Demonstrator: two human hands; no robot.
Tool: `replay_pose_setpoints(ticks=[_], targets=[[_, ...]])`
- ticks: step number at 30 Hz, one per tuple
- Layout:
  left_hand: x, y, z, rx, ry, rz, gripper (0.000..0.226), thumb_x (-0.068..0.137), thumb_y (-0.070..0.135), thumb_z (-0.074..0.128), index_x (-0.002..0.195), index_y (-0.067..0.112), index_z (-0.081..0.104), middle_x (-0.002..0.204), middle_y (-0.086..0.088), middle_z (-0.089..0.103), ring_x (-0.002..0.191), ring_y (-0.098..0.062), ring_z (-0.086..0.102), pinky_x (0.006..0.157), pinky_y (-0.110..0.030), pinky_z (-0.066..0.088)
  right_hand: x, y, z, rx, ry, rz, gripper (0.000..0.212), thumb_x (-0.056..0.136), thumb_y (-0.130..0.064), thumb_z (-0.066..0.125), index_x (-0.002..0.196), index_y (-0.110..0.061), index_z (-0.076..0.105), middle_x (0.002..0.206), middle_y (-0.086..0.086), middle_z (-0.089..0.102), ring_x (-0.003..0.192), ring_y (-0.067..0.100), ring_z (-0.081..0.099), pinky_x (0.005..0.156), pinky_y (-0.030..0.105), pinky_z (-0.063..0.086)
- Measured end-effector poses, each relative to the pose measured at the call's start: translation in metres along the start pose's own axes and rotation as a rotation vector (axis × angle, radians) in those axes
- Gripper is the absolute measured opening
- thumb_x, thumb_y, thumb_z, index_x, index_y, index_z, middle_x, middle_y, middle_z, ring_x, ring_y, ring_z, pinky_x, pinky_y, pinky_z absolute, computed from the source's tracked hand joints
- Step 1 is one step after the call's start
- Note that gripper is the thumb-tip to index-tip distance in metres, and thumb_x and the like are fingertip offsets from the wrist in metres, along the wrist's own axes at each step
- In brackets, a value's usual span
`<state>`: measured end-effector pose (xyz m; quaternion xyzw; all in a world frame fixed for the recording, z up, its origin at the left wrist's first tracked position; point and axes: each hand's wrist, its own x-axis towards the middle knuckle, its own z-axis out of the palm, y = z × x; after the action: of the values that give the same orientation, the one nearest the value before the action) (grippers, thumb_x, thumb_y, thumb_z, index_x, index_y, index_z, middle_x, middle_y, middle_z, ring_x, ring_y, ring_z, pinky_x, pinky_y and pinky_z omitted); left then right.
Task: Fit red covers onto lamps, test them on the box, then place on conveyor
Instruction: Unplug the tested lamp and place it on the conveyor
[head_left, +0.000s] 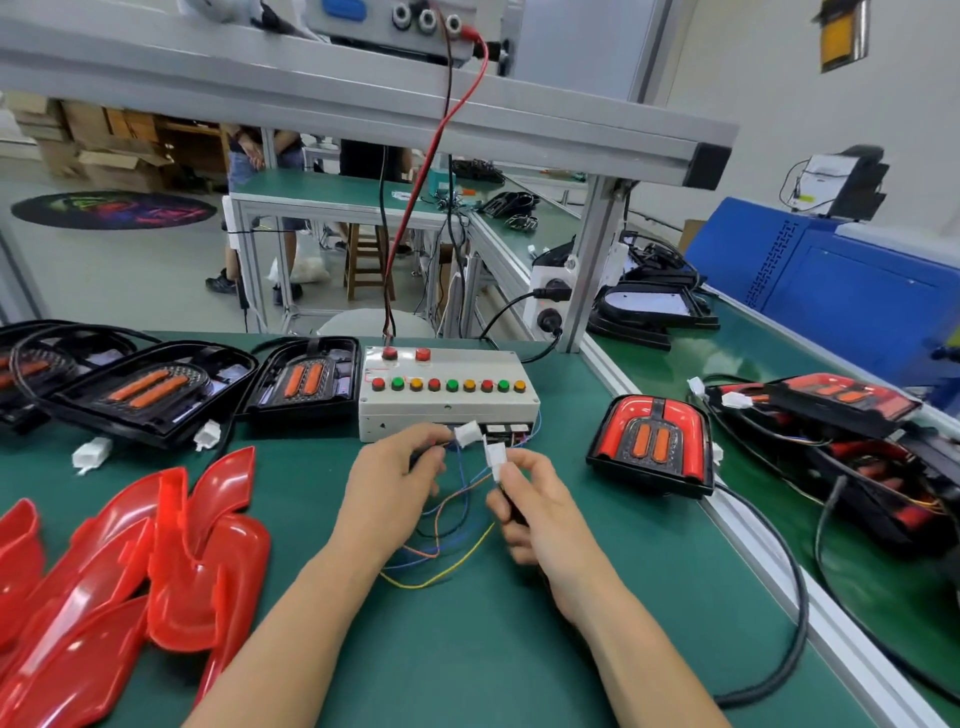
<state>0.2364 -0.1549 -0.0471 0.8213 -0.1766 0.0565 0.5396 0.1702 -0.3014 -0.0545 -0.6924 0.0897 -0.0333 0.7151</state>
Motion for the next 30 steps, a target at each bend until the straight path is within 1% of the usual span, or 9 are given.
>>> replay_pose_setpoints(ticks=[3,7,10,15,19,21,24,28,30], targets=[[-0.002,0.003,-0.001,-0.076,-0.044,0.008,0.029,0.092,0.01,0.057,0.096,0.035,0.07,0.08,0.021,0.066,0.074,0.01,0.057,0.07,-0.007,0.04,-0.002,0.0,0.0,-0.012,0.029,-0.068,0.01,0.098,-0.026,0.054,0.104,-0.021,0.049,0.059,-0.013,0.042,0.043,0.003,0.025,0.039,0.014,0.022],[-0.001,0.004,-0.004,-0.2,-0.016,-0.023,0.019,0.088,0.023,0.066,0.08,0.04,0.072,0.087,0.015,0.072,0.082,0.004,0.063,0.074,-0.012,0.045,-0.005,-0.001,-0.003,-0.058,0.058,-0.131,0.004,0.096,-0.024,0.057,0.097,-0.02,0.057,0.058,-0.012,0.04,0.044,0.004,0.026,0.04,0.014,0.022],[0.001,0.003,-0.01,-0.29,0.003,-0.034,0.023,0.085,0.019,0.07,0.076,0.04,0.073,0.082,0.018,0.072,0.08,0.006,0.063,0.069,-0.004,0.043,-0.006,-0.002,-0.005,-0.083,-0.011,-0.121,0.015,0.1,-0.028,0.051,0.092,-0.021,0.063,0.061,-0.012,0.048,0.045,0.005,0.028,0.042,0.015,0.022],[0.005,0.001,-0.017,-0.37,-0.018,-0.005,0.027,0.083,0.011,0.07,0.075,0.036,0.076,0.087,0.001,0.072,0.084,-0.006,0.065,0.075,-0.01,0.047,-0.006,-0.001,-0.005,-0.151,-0.069,-0.104,0.031,0.102,-0.032,0.044,0.084,-0.025,0.069,0.057,-0.012,0.044,0.046,0.003,0.031,0.043,0.013,0.024],[0.006,0.001,-0.018,-0.353,-0.059,0.022,0.031,0.084,0.008,0.069,0.073,0.036,0.076,0.086,-0.01,0.067,0.076,-0.011,0.058,0.075,-0.019,0.046,-0.004,0.001,-0.005,-0.222,-0.059,-0.137,0.031,0.101,-0.033,0.046,0.082,-0.025,0.069,0.056,-0.01,0.043,0.046,0.003,0.032,0.043,0.012,0.026],[0.007,0.0,-0.019,-0.327,-0.097,0.045,0.03,0.084,0.006,0.069,0.075,0.034,0.076,0.08,-0.012,0.063,0.07,-0.006,0.053,0.069,-0.014,0.043,-0.004,0.001,-0.006,-0.254,-0.062,-0.161,0.03,0.101,-0.034,0.046,0.084,-0.025,0.069,0.056,-0.01,0.042,0.046,0.003,0.032,0.043,0.012,0.026],[0.008,-0.001,-0.023,-0.315,-0.15,0.048,0.026,0.084,0.004,0.068,0.077,0.027,0.076,0.071,-0.002,0.058,0.064,-0.003,0.047,0.065,-0.011,0.038,-0.005,0.002,-0.006,-0.329,-0.074,-0.207,0.03,0.101,-0.034,0.045,0.083,-0.026,0.068,0.057,-0.009,0.042,0.047,0.004,0.032,0.046,0.013,0.026],[0.01,-0.005,-0.033,-0.243,-0.228,0.029,0.016,0.084,0.003,0.067,0.08,0.016,0.077,0.069,-0.006,0.056,0.068,-0.01,0.044,0.065,-0.018,0.034,-0.007,0.004,-0.004,-0.424,-0.092,-0.24,0.03,0.102,-0.031,0.045,0.082,-0.023,0.066,0.054,-0.012,0.043,0.05,0.003,0.033,0.05,0.015,0.027],[0.009,-0.005,-0.034,-0.171,-0.281,0.05,0.017,0.085,0.004,0.067,0.079,0.017,0.076,0.063,0.007,0.052,0.063,-0.005,0.04,0.062,-0.016,0.032,-0.007,0.004,-0.002,-0.501,-0.091,-0.253,0.032,0.102,-0.031,0.045,0.079,-0.022,0.065,0.052,-0.014,0.043,0.051,0.003,0.033,0.051,0.018,0.027]])
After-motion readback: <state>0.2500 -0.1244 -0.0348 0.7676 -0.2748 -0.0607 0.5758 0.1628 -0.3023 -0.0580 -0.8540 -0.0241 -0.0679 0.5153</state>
